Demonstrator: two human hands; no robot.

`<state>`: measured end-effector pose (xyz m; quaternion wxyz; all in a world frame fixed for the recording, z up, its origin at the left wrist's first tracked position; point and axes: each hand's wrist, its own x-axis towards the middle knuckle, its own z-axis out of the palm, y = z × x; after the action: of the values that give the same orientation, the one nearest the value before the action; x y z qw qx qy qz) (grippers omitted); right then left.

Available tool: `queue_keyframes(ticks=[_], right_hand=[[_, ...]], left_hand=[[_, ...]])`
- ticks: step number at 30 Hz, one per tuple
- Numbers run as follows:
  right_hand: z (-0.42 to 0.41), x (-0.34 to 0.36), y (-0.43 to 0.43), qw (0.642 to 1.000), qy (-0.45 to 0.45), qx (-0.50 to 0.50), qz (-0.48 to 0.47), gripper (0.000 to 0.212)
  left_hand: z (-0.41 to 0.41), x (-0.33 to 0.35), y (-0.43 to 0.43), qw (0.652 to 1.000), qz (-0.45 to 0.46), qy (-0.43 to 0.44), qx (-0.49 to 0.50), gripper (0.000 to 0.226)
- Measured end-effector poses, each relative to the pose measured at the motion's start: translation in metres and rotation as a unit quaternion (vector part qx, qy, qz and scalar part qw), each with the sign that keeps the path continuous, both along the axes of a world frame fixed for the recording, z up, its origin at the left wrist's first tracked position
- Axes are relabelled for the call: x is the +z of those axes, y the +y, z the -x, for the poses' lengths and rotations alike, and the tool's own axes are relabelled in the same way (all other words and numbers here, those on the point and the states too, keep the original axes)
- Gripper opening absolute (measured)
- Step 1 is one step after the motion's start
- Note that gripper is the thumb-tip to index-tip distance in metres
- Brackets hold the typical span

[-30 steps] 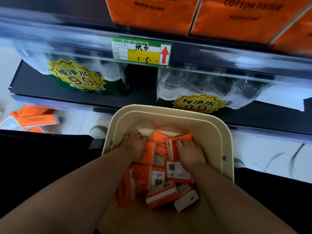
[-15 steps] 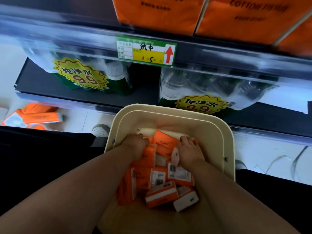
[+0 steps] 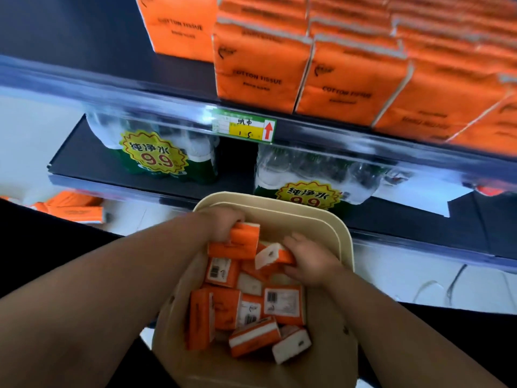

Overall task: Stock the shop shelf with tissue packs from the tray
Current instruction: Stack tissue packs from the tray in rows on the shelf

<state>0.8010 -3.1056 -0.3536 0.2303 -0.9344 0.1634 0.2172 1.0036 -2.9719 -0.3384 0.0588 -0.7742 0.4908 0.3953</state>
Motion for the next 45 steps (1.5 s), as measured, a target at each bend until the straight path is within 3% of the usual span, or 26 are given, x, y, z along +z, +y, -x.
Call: queue_keyframes(ticks=[2,4,13,24,32,36,40,43,45], right_hand=[[-0.005,0.024,-0.002,0.999,-0.041,0.005,0.011,0.043],[-0.008,0.049,-0.002,0.997,-0.075,0.006,0.027,0.043],[-0.034,0.163,0.021,0.978,-0.192,0.078,0.029,0.032],[-0.114,0.266,0.052,0.923,-0.357,0.130,0.056,0.042],[-0.131,0.272,0.047,0.922,-0.363,0.130,0.042,0.043],[-0.142,0.266,0.040,0.921,-0.364,0.131,0.036,0.043],[-0.155,0.268,0.035,0.923,-0.368,0.105,0.026,0.042],[-0.173,0.279,0.034,0.914,-0.401,0.049,-0.035,0.034],[-0.190,0.289,0.035,0.910,-0.406,0.036,-0.069,0.028]], left_hand=[[-0.010,0.021,0.000,1.000,0.024,-0.002,0.004,0.051],[-0.013,0.046,0.001,0.999,0.044,0.013,0.025,0.057],[-0.039,0.158,0.027,0.978,0.176,0.066,0.088,0.044],[-0.120,0.273,0.066,0.923,0.347,-0.013,0.164,0.042],[-0.168,0.275,0.037,0.909,0.354,-0.130,0.177,0.053],[-0.177,0.252,0.011,0.895,0.367,-0.142,0.208,0.056],[-0.161,0.244,0.000,0.829,0.431,-0.117,0.337,0.074],[-0.159,0.235,0.001,0.779,0.429,-0.049,0.454,0.058],[-0.162,0.234,0.006,0.798,0.394,-0.017,0.456,0.033]])
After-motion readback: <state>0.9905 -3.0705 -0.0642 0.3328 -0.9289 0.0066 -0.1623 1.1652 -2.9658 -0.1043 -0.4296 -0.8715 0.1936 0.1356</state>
